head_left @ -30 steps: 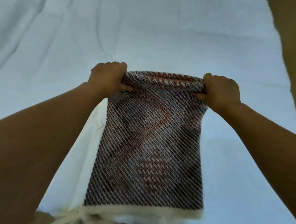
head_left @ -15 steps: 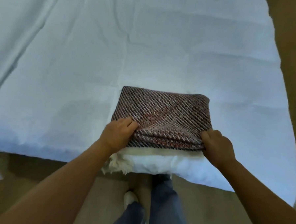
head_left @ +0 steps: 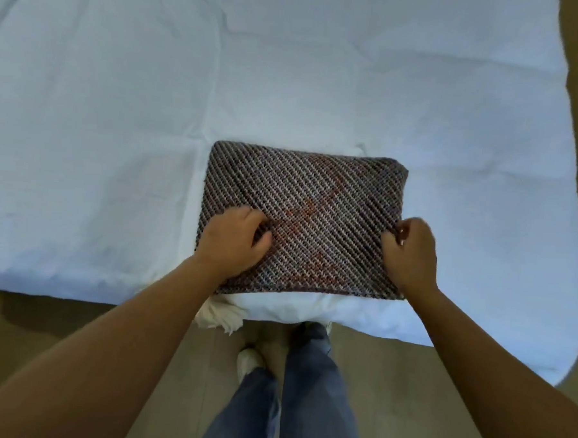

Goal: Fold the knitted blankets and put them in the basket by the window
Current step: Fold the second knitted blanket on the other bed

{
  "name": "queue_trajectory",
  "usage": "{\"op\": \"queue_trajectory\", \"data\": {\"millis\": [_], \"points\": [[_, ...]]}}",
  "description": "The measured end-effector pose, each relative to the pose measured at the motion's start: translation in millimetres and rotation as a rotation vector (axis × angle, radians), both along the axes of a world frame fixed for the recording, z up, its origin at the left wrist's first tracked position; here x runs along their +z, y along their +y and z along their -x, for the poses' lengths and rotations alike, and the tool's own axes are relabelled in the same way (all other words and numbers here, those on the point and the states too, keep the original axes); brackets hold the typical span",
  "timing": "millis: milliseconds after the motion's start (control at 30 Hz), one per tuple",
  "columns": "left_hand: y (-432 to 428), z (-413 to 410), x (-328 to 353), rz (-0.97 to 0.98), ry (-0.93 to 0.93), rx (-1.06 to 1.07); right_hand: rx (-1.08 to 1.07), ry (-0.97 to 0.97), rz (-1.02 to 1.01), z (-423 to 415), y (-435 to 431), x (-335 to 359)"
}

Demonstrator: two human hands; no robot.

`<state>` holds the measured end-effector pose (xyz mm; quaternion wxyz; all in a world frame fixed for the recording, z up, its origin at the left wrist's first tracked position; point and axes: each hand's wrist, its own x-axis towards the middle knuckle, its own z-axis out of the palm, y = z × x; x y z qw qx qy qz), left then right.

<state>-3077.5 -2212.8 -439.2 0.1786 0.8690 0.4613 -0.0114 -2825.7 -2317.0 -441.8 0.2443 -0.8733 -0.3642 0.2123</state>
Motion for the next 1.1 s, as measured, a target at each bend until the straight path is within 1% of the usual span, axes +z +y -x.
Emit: {"op": "queue_trajectory", "data": {"millis": [33, 67, 133, 233, 267, 333, 433, 500, 533, 567, 600, 700, 733, 767, 833, 900, 933, 1000, 1067, 1100], "points": [[9, -14, 3, -0.013, 0.010, 0.003, -0.125, 0.084, -0.041, -7, 13, 3], [16, -29, 5, 0.002, 0.038, 0.004, -0.231, 0.211, -0.038, -13, 26, 5], [25, -58, 5, 0.062, 0.090, -0.015, -0.379, 0.537, 0.011, -25, 52, 7], [32, -100, -1, 0.134, 0.128, -0.043, -0.467, 1.014, 0.049, -44, 83, 3], [33, -111, -4, 0.138, 0.137, -0.050, -0.456, 1.106, 0.064, -49, 89, -1], [36, -133, -11, 0.134, 0.145, -0.049, -0.391, 1.239, 0.114, -58, 98, -8], [40, -155, -23, 0.094, 0.141, -0.023, -0.235, 1.397, 0.172, -66, 108, -8], [39, -162, -32, 0.094, 0.148, 0.007, -0.178, 1.463, 0.185, -71, 115, -11], [38, -162, -38, 0.095, 0.157, 0.024, -0.190, 1.459, 0.186, -73, 118, -14], [36, -161, -44, 0.092, 0.175, 0.034, -0.244, 1.440, 0.166, -75, 120, -20], [34, -157, -49, 0.086, 0.201, 0.037, -0.344, 1.407, 0.110, -78, 120, -27], [34, -149, -59, 0.086, 0.285, 0.032, -0.658, 1.340, -0.180, -103, 114, -43], [35, -148, -60, 0.086, 0.303, 0.031, -0.688, 1.285, -0.209, -113, 111, -44], [35, -149, -60, 0.081, 0.310, 0.030, -0.657, 1.188, -0.192, -122, 110, -44], [35, -153, -60, 0.083, 0.315, 0.036, -0.473, 0.925, -0.126, -127, 112, -39], [34, -155, -57, 0.089, 0.323, 0.040, -0.243, 0.624, -0.103, -108, 119, -30], [33, -157, -56, 0.086, 0.321, 0.045, -0.110, 0.462, -0.102, -93, 121, -24], [34, -157, -53, 0.091, 0.312, 0.060, 0.246, 0.129, -0.113, -56, 123, -19], [34, -155, -52, 0.088, 0.305, 0.065, 0.566, -0.138, -0.011, -24, 125, -21], [35, -154, -51, 0.079, 0.308, 0.062, 0.662, -0.212, 0.071, -16, 123, -28]]}}
